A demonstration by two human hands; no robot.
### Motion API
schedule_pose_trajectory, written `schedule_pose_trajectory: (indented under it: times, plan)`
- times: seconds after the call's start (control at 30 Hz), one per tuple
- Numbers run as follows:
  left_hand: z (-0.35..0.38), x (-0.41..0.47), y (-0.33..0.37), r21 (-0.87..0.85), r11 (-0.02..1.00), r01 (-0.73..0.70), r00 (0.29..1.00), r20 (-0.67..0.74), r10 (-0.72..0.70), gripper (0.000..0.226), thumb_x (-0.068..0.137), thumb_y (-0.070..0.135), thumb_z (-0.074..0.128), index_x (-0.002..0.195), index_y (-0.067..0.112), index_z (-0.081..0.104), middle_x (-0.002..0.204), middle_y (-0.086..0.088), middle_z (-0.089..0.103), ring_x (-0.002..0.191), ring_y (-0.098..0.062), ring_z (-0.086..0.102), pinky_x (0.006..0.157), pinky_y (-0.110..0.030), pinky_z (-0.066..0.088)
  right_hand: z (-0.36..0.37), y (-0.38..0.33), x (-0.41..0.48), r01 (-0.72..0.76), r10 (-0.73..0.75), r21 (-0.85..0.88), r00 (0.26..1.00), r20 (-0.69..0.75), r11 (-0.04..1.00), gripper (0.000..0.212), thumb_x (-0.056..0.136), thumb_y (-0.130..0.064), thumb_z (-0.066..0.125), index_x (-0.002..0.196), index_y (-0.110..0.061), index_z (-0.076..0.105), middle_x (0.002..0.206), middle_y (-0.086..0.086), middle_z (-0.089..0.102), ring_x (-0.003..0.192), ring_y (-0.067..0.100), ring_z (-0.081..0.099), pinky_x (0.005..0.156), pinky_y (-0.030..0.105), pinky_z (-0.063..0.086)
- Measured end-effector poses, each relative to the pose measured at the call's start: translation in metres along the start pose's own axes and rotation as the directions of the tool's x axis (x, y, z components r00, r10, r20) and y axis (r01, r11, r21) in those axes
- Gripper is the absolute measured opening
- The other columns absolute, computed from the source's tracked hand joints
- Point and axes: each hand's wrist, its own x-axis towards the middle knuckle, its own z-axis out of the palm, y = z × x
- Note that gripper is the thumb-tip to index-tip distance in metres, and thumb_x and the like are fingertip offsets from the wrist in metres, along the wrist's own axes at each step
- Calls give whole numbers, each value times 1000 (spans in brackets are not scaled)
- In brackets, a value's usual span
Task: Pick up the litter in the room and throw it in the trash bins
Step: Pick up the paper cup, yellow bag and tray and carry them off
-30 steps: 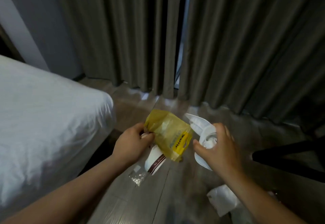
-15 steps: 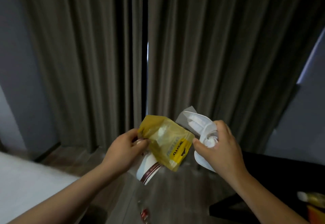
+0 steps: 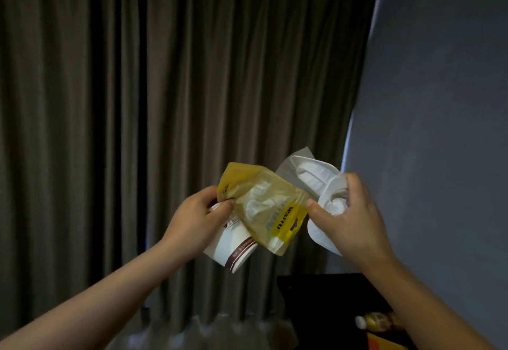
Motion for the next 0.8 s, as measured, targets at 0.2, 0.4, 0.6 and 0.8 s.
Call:
schedule_pose_trajectory:
  times: [0.2,0.4,0.6,0.8]
  plan:
    - [38,40,22,-114,988,-102,983,142,118,12,80,46,55,82,38,64,81,19,69,69,-3,66,67,-36,56,-54,2,2,-120,91,-163,980,-178,979,52,55,-65,58,92,-32,42,90,-17,55,78,2,56,57,24,41]
    - [72,57,52,-288,934,-213,910,288,296,24,77,53,50,81,34,64,77,13,68,71,-9,65,69,-40,55,-106,-21,-18,-277,112,-371,906,-408,887,51,53,-67,55,87,-32,40,86,-16,56,73,-3,55,53,23,37]
    - [108,44,60,-515,830,-214,811,380,445,27,77,51,51,77,27,64,73,9,67,68,-8,61,62,-32,48,-136,-60,-75,-444,139,-500,833,-535,743,47,55,-63,56,86,-31,41,86,-12,59,75,2,58,59,30,44]
    - [158,-14,114,-676,725,-136,678,470,565,31,74,58,49,74,29,59,65,12,63,61,-8,57,62,-32,46,-188,-128,-149,-599,87,-614,748,-658,515,42,62,-57,65,83,-27,44,84,-9,60,79,13,59,66,36,47]
